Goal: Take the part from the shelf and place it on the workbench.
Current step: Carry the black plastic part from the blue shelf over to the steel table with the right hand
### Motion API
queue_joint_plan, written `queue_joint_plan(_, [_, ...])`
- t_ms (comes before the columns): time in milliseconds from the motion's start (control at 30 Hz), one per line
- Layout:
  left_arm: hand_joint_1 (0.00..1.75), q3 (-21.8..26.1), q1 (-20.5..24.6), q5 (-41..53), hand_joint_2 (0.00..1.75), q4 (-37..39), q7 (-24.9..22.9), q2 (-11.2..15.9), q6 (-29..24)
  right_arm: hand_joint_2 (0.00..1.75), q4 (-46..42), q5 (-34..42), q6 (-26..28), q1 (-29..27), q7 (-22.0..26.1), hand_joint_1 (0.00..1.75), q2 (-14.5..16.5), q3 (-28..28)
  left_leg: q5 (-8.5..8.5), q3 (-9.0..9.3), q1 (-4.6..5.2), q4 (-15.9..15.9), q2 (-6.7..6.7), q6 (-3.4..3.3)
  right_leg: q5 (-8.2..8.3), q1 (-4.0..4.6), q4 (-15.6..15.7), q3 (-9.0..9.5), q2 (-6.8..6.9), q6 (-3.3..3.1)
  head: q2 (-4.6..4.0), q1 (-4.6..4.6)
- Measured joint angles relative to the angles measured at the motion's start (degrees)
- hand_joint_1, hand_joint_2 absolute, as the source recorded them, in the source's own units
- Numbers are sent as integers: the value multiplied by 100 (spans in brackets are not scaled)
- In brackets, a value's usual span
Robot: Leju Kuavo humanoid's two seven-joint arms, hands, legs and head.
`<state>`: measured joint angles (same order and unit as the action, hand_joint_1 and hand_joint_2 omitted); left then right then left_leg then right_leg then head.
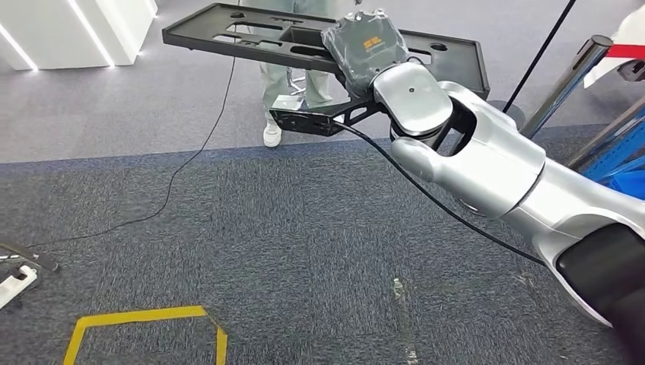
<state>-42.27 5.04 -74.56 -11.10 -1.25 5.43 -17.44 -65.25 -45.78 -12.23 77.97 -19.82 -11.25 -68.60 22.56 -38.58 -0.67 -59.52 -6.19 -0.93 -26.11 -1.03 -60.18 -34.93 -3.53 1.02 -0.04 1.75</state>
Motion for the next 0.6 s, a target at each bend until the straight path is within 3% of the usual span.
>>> queue_joint_plan(100, [0, 2, -26, -2, 175, 1, -18, 14, 0, 175, -9, 5, 2, -10, 1, 175, -2, 1, -48, -46, -40, 28, -106, 105, 27, 24, 43, 26, 142, -60, 0, 3])
queue_joint_plan(167, [0, 2, -36, -2, 175, 2, -25, 18, 0, 175, -14, 6, 6, -10, -2, 175, 1, 1, 73, -133, -22, -166, 69, 157, 57, 4, 90, 55, 275, -121, 0, 30])
queue_joint_plan(267, [0, 0, -15, -9, 175, 2, -26, 15, -15, 175, -15, 12, 21, -12, -4, 175, -1, -1, 529, -539, -11, -1140, 453, 199, 60, 38, 106, 68, 451, -169, 0, 73])
queue_joint_plan(300, [0, 0, -12, -16, 175, 2, -26, 15, -23, 175, -15, 16, 28, -19, -3, 175, 0, -1, 587, -630, -12, -1359, 511, 197, 57, 53, 106, 69, 511, -176, 0, 74])
queue_joint_plan(333, [0, 0, -14, -21, 175, 2, -27, 15, -32, 175, -15, 21, 35, -28, -2, 175, 1, -1, 550, -622, -8, -1376, 549, 184, 54, 66, 105, 70, 574, -180, 0, 75])
queue_joint_plan(400, [0, 0, -14, -28, 175, 2, -28, 15, -45, 175, -15, 26, 46, -38, -4, 175, 3, -1, 281, -305, 16, -823, 653, 126, 47, 89, 105, 77, 701, -183, 0, 74])
queue_joint_plan(433, [0, 0, -9, -31, 175, 2, -28, 16, -52, 175, -15, 27, 50, -39, -6, 175, 3, -1, 187, -96, 59, -453, 797, 82, 39, 113, 103, 80, 765, -177, 0, 73])
queue_joint_plan(500, [0, 0, 2, -42, 175, 2, -29, 20, -61, 175, -15, 27, 57, -39, -10, 175, 1, -1, 119, 137, 143, 2, 986, -4, 24, 146, 106, 84, 884, -150, 0, 70])
queue_joint_plan(533, [0, 0, 5, -46, 175, 3, -33, 21, -62, 175, -15, 28, 63, -42, -11, 175, 1, -1, 134, 148, 174, 53, 995, -33, 19, 159, 112, 87, 946, -132, 0, 71])
queue_joint_plan(600, [0, 0, 0, -52, 175, 3, -56, 22, -64, 175, -15, 30, 76, -50, -13, 175, 5, -1, 95, 150, 158, 105, 844, -82, -6, 154, 117, 104, 1021, -85, 0, 68])
